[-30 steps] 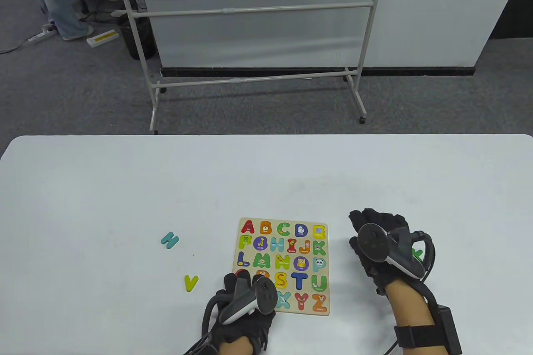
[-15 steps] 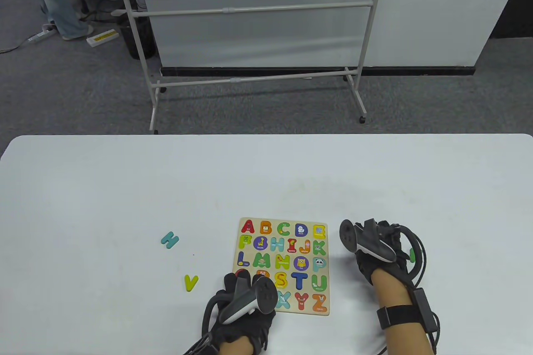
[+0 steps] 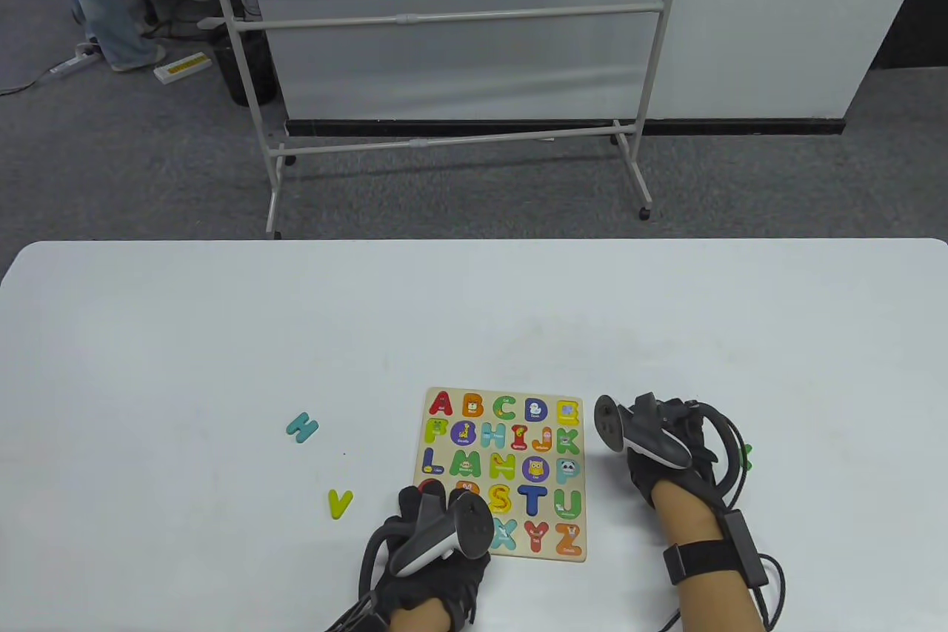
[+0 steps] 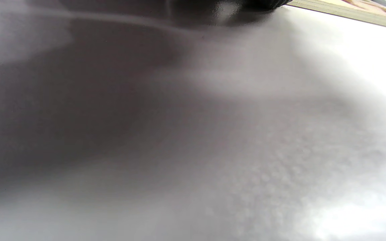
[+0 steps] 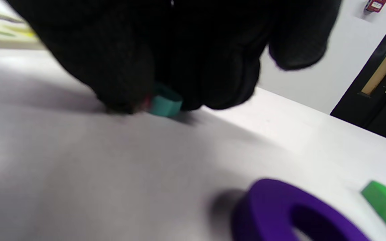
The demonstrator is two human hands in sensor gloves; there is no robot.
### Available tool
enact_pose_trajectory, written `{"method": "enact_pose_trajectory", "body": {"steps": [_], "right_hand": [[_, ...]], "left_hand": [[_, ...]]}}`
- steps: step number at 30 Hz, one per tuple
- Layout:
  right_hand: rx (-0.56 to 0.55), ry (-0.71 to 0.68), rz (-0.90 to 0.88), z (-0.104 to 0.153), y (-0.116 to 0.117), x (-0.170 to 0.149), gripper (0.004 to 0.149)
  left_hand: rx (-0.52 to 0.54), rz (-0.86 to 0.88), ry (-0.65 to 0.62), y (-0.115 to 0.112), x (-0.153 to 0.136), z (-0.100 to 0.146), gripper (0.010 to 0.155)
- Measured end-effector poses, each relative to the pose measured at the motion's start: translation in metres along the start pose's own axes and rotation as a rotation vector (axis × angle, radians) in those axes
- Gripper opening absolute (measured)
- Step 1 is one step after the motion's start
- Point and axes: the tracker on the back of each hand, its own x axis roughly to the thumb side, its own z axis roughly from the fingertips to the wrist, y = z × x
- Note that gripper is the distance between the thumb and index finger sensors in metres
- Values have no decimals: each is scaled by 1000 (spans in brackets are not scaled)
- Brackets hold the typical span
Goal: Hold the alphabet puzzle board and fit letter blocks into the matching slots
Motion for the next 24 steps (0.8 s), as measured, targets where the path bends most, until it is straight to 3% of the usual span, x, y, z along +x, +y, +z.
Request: {"method": "enact_pose_trajectory", "body": {"steps": [6, 12, 14, 24], "right_hand": [[-81, -56, -89, 11, -11, 1, 56], [-175, -270, -219, 23, -27, 16, 57], [-177, -360, -251, 26, -29, 25, 56], [-175, -474, -222, 35, -25, 58, 55]], "left_hand": [[-1, 1, -1, 0, 0, 0, 79], [-1, -2, 0, 0, 0, 0, 79], [-1, -1, 0, 0, 0, 0, 79], [0, -3, 1, 0, 0, 0, 79]]}}
